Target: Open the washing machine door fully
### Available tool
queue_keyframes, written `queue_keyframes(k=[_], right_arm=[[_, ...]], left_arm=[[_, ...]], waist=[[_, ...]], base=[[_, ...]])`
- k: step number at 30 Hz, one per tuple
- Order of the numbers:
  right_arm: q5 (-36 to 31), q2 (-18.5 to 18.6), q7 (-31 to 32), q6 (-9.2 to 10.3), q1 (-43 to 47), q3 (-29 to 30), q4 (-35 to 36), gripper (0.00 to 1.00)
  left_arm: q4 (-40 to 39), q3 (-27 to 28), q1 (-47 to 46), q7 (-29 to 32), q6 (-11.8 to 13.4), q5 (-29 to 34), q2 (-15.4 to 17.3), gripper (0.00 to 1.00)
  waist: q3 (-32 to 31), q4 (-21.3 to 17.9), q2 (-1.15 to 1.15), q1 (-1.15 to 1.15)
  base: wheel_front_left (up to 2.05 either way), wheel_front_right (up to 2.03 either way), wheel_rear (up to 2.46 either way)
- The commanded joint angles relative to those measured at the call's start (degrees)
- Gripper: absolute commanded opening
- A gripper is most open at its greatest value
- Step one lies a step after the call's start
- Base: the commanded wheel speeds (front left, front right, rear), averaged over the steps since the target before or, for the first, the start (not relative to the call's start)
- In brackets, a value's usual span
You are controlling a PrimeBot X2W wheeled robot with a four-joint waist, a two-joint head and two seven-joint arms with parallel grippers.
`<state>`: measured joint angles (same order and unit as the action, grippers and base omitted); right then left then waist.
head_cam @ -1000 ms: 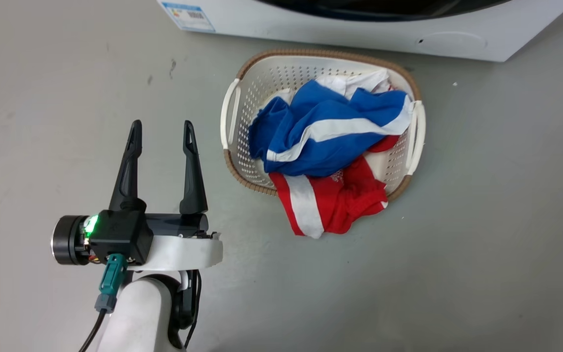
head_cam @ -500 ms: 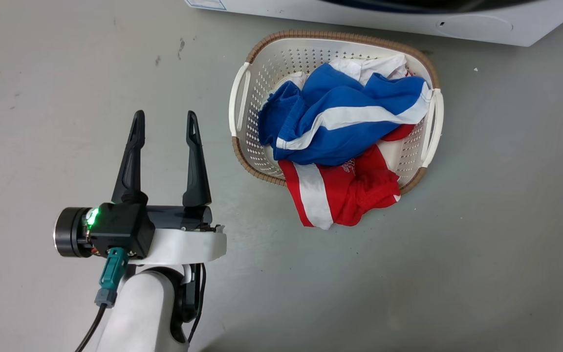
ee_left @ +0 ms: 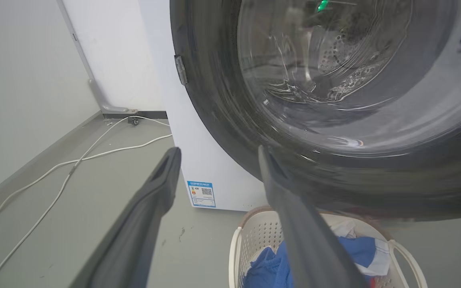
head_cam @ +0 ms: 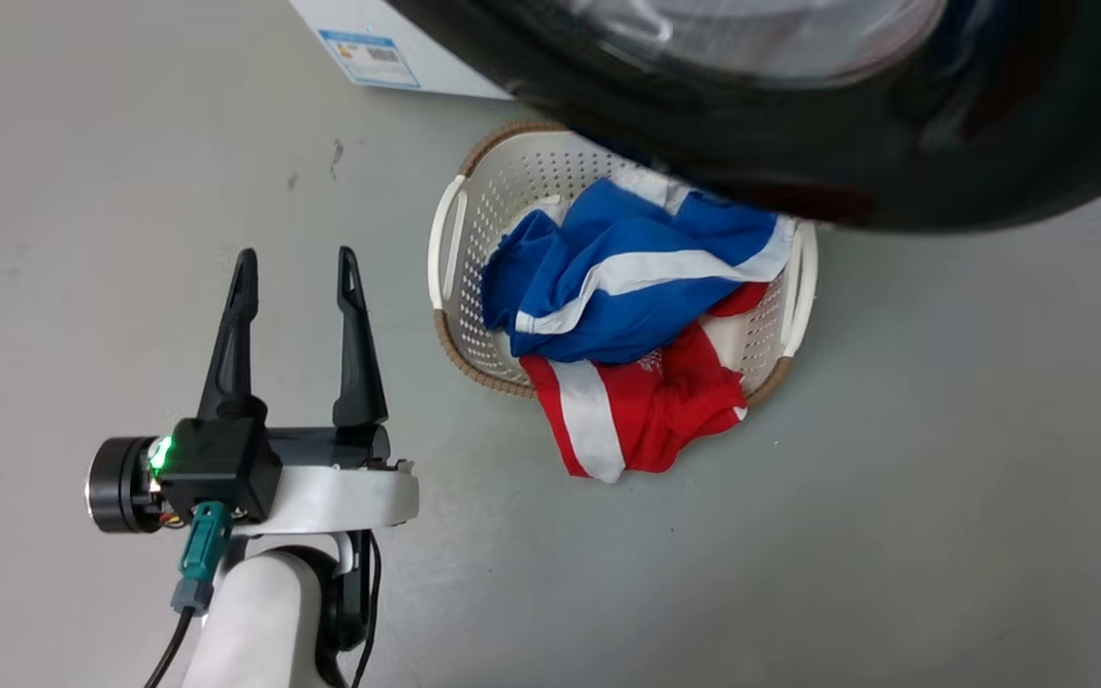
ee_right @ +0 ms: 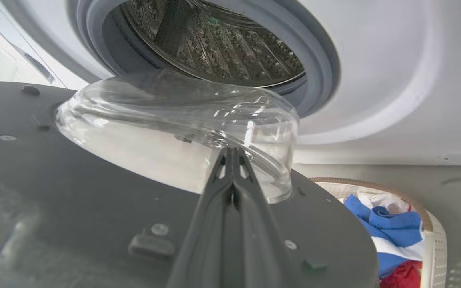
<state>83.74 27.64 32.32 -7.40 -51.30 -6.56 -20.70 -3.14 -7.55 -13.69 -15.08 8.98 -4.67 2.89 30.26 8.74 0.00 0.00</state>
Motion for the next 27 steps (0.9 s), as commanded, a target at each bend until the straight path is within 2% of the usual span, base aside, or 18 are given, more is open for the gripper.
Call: queue_keyframes(k=[1, 8, 16, 27], right_arm=[[1.3, -1.03, -0.16, -0.15, 3.36, -0.05, 2.87, 0.0], [3.3, -2.91, -0.96, -0.16, 13.75, -1.01, 12.68, 0.0], [4.71, -4.91, -1.67, -0.16, 22.42, -2.69, 20.1, 0.0], [4.46, -7.41, -1.44, -0.16, 31.88, -7.81, 27.49, 0.0]], left_arm=[[0.01, 0.36, 0.82, -0.14, -0.23, 0.59, -0.02, 1.0], [0.31, 1.32, 1.98, -0.14, -0.86, 1.43, -0.01, 1.0], [0.9, 1.66, 3.46, -0.14, -1.43, 1.96, -0.01, 1.0], [1.9, 1.97, 6.02, -0.14, -1.93, 2.28, -0.01, 1.0]], waist=[[-1.0, -0.76, 0.0, 0.0], [-3.41, -1.79, 0.0, 0.0], [-6.41, -2.43, 0.0, 0.0], [-10.79, -3.3, 0.0, 0.0]], base=[[0.0, 0.0, 0.0], [0.0, 0.0, 0.0], [0.0, 0.0, 0.0], [0.0, 0.0, 0.0]])
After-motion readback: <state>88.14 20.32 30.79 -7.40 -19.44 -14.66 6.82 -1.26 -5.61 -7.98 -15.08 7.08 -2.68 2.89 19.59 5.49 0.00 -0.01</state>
